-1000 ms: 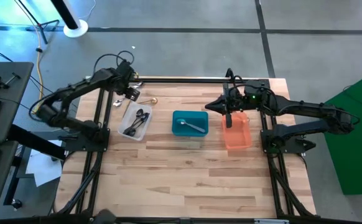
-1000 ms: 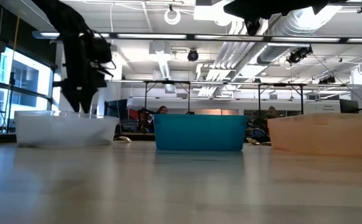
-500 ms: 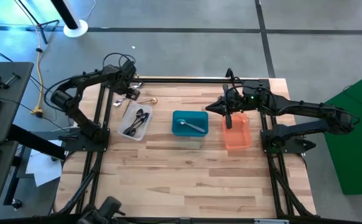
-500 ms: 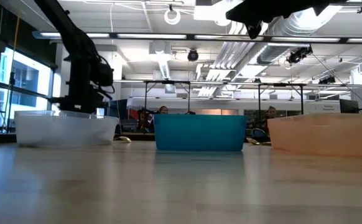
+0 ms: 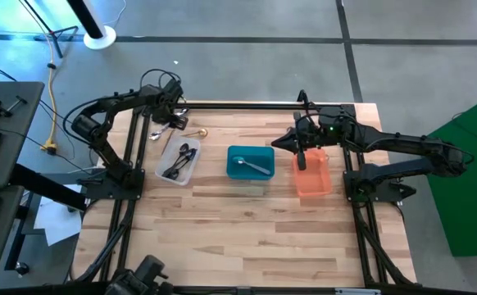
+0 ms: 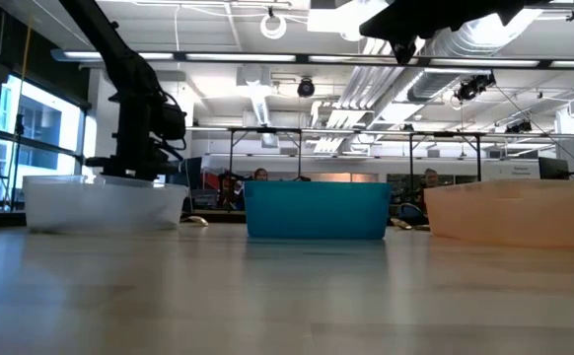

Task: Sort silverware by color (type)
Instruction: Put the purple spoon into the blue bin

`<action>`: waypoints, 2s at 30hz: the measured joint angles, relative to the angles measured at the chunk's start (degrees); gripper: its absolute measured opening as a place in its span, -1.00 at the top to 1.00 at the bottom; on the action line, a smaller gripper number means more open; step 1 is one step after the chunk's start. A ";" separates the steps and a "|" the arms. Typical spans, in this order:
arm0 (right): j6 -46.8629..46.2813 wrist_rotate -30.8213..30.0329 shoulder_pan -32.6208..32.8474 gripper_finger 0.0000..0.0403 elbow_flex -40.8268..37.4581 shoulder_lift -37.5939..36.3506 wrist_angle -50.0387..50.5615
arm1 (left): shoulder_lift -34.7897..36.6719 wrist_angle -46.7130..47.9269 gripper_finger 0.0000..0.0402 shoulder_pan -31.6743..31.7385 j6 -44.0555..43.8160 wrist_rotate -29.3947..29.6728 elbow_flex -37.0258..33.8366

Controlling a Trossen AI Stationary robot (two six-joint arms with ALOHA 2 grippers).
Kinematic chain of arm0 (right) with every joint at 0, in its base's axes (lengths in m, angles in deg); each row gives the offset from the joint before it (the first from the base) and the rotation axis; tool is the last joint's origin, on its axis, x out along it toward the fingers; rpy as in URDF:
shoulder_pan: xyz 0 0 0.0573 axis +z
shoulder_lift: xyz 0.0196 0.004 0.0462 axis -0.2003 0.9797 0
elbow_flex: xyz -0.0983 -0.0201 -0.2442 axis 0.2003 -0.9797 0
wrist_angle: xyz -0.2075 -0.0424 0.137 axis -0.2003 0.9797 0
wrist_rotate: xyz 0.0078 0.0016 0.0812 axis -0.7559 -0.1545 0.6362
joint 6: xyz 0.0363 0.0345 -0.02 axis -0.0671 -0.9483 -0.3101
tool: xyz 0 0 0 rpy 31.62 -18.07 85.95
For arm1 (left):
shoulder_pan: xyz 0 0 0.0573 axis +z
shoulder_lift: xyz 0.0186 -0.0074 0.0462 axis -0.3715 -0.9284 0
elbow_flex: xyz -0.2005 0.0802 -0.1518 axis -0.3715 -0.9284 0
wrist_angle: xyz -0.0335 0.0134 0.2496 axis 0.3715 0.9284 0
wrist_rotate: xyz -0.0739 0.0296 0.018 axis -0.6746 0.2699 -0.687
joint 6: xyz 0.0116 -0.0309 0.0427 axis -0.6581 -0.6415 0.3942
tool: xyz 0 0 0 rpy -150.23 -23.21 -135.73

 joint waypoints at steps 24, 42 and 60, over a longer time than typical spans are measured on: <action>7.42 0.04 -0.01 1.00 0.00 0.00 6.82 | -3.92 0.35 0.42 1.57 -9.48 1.72 2.81; 7.45 0.42 -0.02 1.00 0.00 0.00 12.08 | -11.21 9.04 0.42 2.65 -7.27 -1.38 10.86; 5.78 0.47 -0.02 1.00 0.00 0.00 12.08 | -14.99 11.68 0.42 4.20 -7.10 -3.55 14.15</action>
